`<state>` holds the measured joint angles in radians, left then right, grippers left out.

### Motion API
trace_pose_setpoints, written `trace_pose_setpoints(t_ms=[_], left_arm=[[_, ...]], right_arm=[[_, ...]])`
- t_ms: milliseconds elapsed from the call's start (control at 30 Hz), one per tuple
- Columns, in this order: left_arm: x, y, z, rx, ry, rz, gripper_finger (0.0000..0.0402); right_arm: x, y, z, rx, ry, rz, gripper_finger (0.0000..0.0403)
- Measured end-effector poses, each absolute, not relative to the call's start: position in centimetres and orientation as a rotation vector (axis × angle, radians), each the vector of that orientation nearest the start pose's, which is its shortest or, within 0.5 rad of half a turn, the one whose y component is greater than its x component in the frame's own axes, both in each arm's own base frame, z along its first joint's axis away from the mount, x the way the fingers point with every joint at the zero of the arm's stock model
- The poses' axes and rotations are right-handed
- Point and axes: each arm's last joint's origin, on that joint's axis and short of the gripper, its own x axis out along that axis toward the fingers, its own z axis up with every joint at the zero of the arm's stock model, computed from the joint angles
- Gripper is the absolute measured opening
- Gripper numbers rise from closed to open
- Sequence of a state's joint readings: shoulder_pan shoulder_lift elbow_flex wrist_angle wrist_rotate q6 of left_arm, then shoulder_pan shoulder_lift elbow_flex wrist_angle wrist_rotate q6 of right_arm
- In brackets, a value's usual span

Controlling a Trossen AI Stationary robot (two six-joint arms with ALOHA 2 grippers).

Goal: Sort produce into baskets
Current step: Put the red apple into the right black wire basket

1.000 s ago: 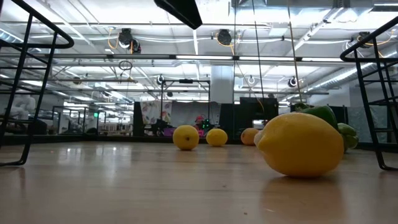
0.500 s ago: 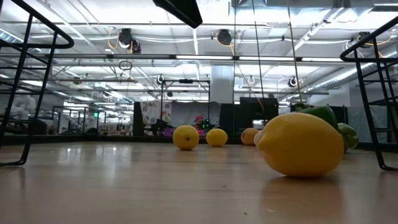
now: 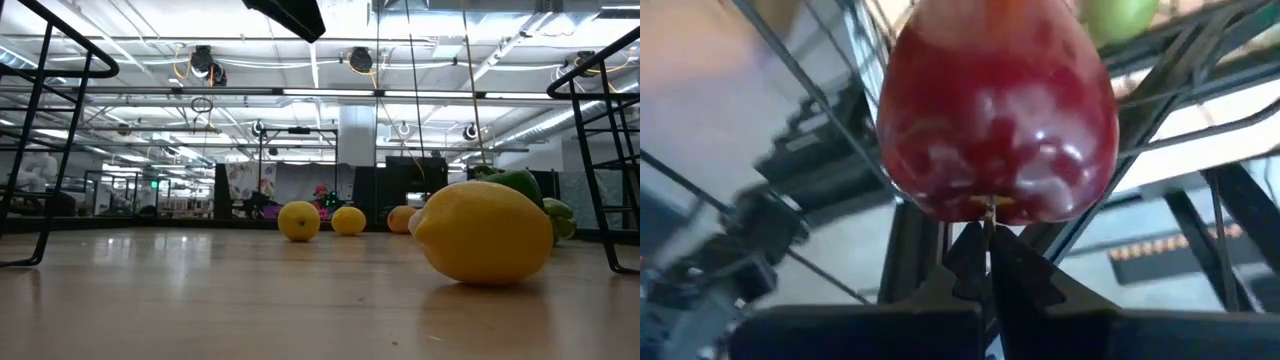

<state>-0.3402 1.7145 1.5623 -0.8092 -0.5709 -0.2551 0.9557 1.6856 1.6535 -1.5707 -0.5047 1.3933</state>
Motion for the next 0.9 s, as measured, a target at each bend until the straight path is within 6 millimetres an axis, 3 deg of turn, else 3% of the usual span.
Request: trace_pose_setpoints(t_ms=[367, 900], left_arm=[[34.7, -11.8, 31.4, 0.169, 0.773, 0.286, 0.0166], [34.7, -11.9, 31.5, 0.162, 0.760, 0.284, 0.0166]], right_arm=[[16.8, 27.6, 26.5, 0.228, 2.138, -0.156, 0.0000], [15.6, 25.6, 21.4, -0.002, 2.284, -0.087, 0.0003]])
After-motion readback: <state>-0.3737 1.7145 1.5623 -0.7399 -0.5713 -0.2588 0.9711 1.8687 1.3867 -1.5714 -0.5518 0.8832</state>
